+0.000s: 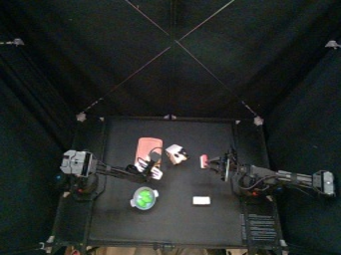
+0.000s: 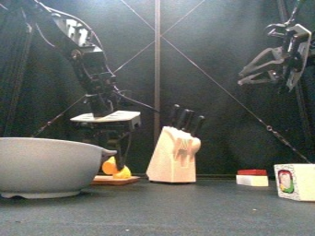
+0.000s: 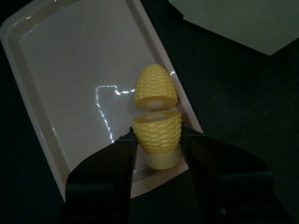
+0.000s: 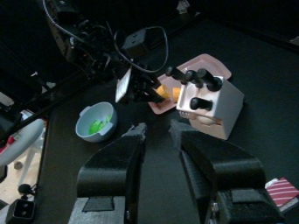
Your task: Put corn bottom in bowl
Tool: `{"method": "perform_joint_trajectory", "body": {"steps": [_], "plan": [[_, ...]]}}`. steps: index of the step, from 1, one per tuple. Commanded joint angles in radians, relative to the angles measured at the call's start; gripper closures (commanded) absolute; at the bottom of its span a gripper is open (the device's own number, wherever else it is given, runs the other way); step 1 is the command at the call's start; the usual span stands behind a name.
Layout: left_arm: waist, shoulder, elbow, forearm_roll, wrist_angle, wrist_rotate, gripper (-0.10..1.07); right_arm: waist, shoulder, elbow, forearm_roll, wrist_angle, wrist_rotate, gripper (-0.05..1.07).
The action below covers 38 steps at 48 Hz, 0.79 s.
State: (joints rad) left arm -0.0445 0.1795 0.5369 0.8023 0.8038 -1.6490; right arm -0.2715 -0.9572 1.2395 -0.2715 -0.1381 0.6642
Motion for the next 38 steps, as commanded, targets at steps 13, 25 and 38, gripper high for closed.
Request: {"method": "perform_joint_trajectory", "body": {"steps": [13, 25, 38], "plan": [[-0.12, -0.121, -0.015, 0.04, 0.003, 0.003, 0.38, 0.005, 0.005, -0.014, 0.012, 0.008, 0.002, 0.33], [-0.288, -0.164, -0.035, 0.041, 0.003, 0.021, 0.38, 0.006, 0.003, -0.015, 0.017, 0.017, 0.0, 0.33], [-0.449, -0.204, 0.018, 0.037, 0.002, 0.046, 0.37, 0.006, 0.005, -0.017, 0.014, 0.018, 0.0, 0.33]]}}
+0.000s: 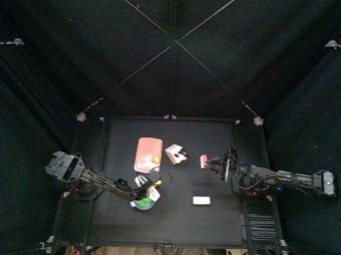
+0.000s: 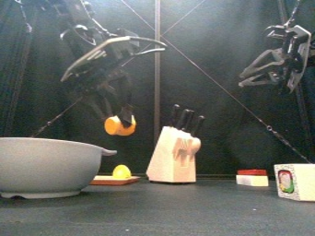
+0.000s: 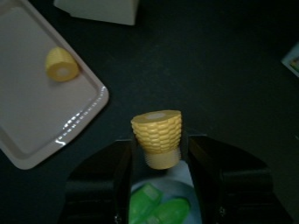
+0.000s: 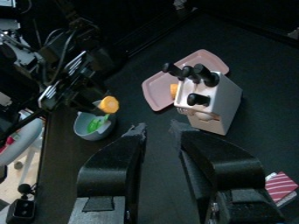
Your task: Put corn bottom in bowl
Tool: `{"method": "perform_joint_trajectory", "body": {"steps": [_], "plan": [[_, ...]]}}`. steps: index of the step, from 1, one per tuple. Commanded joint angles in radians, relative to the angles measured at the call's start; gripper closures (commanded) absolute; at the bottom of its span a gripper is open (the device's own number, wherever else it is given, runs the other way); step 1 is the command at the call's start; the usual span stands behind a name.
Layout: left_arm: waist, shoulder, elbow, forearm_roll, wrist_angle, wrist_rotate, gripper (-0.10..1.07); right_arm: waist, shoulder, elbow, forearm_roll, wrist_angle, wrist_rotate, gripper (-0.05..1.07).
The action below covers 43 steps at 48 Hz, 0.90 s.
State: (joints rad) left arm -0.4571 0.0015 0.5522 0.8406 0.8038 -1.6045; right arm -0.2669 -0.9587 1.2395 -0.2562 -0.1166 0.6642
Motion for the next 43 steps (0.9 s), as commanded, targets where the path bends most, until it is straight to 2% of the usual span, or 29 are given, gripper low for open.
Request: {"method": "perform_joint_trajectory", "body": {"steps": [1, 6, 14, 20, 30, 43], "plan": [[-0.046, -0.026, 0.008, -0.008, 0.002, 0.002, 0.37, 0.002, 0.006, -0.017, -0.002, -0.003, 0.0, 0.33], [-0.075, -0.021, 0.026, -0.046, 0.002, 0.003, 0.37, 0.002, 0.006, -0.017, -0.002, -0.003, 0.0, 0.33], [-0.075, -0.018, 0.06, -0.127, -0.025, 0.002, 0.33, 0.003, 0.005, -0.017, 0.0, -0.003, 0.0, 0.33], [-0.075, -0.018, 0.087, -0.164, -0.066, 0.0, 0.26, 0.002, 0.005, -0.015, -0.002, -0.003, 0.0, 0.33], [-0.061, -0.009, 0.098, -0.178, -0.121, 0.0, 0.13, 0.003, 0.006, -0.014, -0.003, -0.002, 0.0, 0.33], [-0.054, -0.008, 0.092, -0.178, -0.118, 0.002, 0.12, 0.002, 0.006, -0.014, -0.003, 0.006, 0.0, 0.33]]}}
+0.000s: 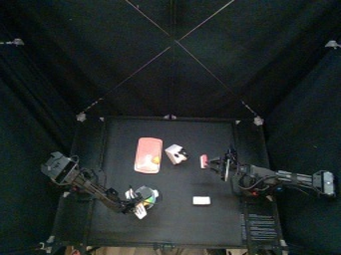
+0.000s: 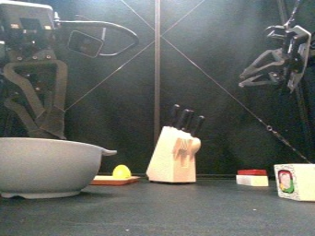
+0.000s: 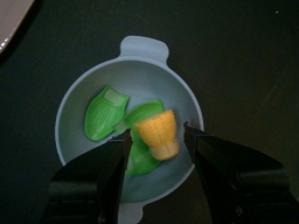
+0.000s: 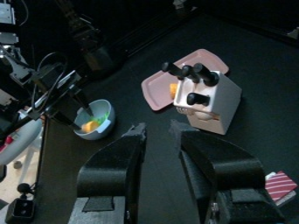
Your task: Put corn bottom in bowl
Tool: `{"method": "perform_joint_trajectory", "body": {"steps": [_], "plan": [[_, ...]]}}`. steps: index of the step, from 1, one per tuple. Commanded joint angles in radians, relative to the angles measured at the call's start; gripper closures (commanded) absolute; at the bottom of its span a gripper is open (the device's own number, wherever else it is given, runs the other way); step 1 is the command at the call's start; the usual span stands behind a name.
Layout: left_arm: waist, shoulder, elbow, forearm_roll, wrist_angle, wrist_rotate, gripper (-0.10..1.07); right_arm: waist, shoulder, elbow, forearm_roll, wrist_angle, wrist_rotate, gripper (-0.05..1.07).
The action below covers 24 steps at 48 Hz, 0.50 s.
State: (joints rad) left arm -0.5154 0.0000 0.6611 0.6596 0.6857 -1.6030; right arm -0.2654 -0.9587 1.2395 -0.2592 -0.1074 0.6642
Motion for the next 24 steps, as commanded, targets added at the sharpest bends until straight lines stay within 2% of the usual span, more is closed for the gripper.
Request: {"method": "perform_joint_trajectory", "body": {"steps": [1, 24], "plan": [[0.003, -0.006, -0.017, 0.003, 0.003, 0.0, 0.12, 0.0, 0.005, -0.014, 0.0, -0.003, 0.0, 0.33], [0.011, -0.006, -0.018, 0.006, 0.034, 0.0, 0.12, 0.0, 0.006, -0.014, -0.002, -0.003, 0.0, 0.33]]}}
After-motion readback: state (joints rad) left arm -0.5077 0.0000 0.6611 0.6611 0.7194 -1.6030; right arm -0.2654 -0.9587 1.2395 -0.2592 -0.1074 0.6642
